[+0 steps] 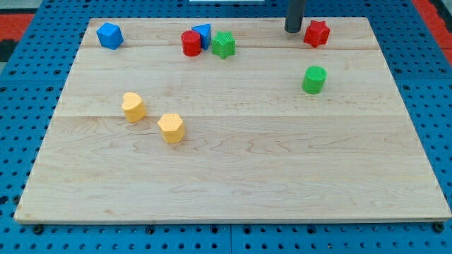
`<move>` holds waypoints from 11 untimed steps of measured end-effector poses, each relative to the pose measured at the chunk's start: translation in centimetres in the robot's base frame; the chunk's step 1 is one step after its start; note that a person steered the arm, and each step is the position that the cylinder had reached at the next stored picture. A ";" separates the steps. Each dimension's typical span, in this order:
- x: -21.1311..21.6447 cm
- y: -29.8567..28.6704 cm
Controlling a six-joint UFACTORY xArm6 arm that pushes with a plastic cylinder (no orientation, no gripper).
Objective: Move the green star to the bottom right of the red circle
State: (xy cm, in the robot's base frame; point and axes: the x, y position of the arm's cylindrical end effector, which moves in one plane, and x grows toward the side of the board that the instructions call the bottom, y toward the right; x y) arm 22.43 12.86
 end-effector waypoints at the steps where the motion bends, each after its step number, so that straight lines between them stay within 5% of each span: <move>1: 0.0 0.0; 3: 0.2 -6.2; 5: 6.0 -10.8; 6: 4.3 -7.3; 7: 2.6 -10.5; 9: 12.8 -16.8; 10: 14.4 -18.1; 11: 12.8 -27.0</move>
